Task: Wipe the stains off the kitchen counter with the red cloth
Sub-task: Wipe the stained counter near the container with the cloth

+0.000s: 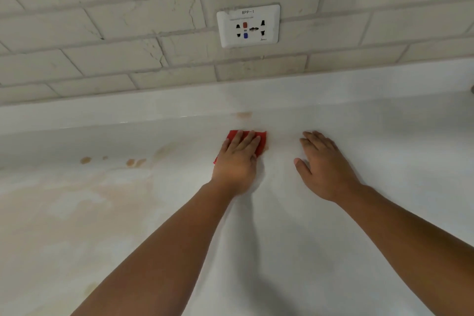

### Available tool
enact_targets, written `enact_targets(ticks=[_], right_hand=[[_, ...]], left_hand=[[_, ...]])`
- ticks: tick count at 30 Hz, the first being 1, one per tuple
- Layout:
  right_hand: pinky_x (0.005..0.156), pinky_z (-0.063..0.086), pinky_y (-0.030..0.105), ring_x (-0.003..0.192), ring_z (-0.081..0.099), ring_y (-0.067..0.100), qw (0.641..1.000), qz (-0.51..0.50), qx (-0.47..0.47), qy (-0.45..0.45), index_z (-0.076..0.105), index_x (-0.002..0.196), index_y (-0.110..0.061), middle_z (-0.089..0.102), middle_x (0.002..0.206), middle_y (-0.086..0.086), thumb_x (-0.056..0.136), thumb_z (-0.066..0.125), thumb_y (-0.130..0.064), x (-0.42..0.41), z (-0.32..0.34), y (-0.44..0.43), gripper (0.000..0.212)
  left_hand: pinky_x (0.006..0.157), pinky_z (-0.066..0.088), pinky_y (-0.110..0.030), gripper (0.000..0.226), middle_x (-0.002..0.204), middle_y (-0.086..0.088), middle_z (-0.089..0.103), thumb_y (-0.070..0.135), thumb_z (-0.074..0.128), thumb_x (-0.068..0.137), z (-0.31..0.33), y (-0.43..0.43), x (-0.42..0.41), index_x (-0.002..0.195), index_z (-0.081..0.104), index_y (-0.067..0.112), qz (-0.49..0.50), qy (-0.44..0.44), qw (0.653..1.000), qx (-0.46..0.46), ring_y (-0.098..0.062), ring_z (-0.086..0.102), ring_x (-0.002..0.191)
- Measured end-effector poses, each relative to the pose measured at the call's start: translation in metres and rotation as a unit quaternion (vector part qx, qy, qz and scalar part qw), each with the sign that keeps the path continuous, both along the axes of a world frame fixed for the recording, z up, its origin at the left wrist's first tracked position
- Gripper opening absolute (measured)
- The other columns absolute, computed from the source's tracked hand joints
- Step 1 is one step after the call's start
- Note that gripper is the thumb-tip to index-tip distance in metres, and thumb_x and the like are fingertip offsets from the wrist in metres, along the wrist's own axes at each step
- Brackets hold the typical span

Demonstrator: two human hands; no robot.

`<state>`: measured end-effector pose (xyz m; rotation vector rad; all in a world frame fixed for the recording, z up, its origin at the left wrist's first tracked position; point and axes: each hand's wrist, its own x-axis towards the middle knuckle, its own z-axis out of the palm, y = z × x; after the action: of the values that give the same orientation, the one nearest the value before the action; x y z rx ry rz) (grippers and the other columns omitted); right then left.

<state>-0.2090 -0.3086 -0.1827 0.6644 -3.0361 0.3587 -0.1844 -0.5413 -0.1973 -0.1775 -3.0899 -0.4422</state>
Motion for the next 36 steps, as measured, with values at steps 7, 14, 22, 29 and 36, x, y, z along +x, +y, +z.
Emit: enact_targets(ticks=[7,14,22,29,36], right_hand=[[0.117,0.026,0.048,0.143,0.029,0.031,1.000,0.001,0.005,0.000,0.045,0.140,0.000,0.039,0.150,0.016,0.090,0.020,-0.051,-0.007,0.002,-0.001,0.076],[0.120,0.019,0.043,0.146,0.024,0.027,1.000,0.002,-0.010,-0.005,0.041,0.143,-0.002,0.035,0.154,0.013,0.092,0.026,-0.048,-0.012,0.000,-0.009,0.070],[0.120,0.017,0.041,0.146,0.023,0.026,1.000,0.007,-0.021,0.004,0.040,0.144,-0.004,0.034,0.154,0.011,0.089,0.015,-0.055,-0.023,-0.002,0.000,0.079],[0.119,0.022,0.041,0.145,0.025,0.025,0.999,-0.006,-0.041,0.011,0.045,0.141,-0.003,0.038,0.152,0.011,0.091,0.022,-0.052,-0.020,0.001,0.019,0.074],[0.119,0.022,0.041,0.145,0.025,0.025,0.999,-0.006,-0.039,0.013,0.045,0.141,-0.003,0.038,0.153,0.011,0.092,0.024,-0.050,-0.016,0.004,0.041,0.071]], left_hand=[[0.120,0.021,-0.044,0.051,0.151,-0.005,0.044,0.026,0.032,0.097,-0.012,-0.084,0.032,0.144,0.049,0.015,-0.074,0.064,0.995,0.013,-0.024,0.033,0.144],[0.121,0.020,-0.040,0.042,0.151,-0.006,0.045,0.023,0.045,0.100,0.000,-0.069,0.011,0.140,0.054,0.012,0.168,0.087,0.978,0.088,-0.021,0.028,0.146],[0.122,0.010,-0.034,0.050,0.158,-0.004,0.033,0.030,0.036,0.104,0.004,-0.061,-0.030,0.150,0.036,0.010,0.168,0.042,0.983,0.053,-0.019,0.019,0.149],[0.120,0.011,-0.031,0.050,0.156,-0.005,0.036,0.019,0.042,0.099,0.010,0.003,-0.079,0.148,0.039,0.012,0.072,0.026,0.995,0.062,-0.020,0.024,0.147],[0.118,0.002,-0.022,0.049,0.158,0.002,0.032,0.014,0.040,0.100,0.008,0.044,-0.082,0.149,0.038,0.018,-0.073,-0.017,0.994,0.083,-0.015,0.018,0.149]])
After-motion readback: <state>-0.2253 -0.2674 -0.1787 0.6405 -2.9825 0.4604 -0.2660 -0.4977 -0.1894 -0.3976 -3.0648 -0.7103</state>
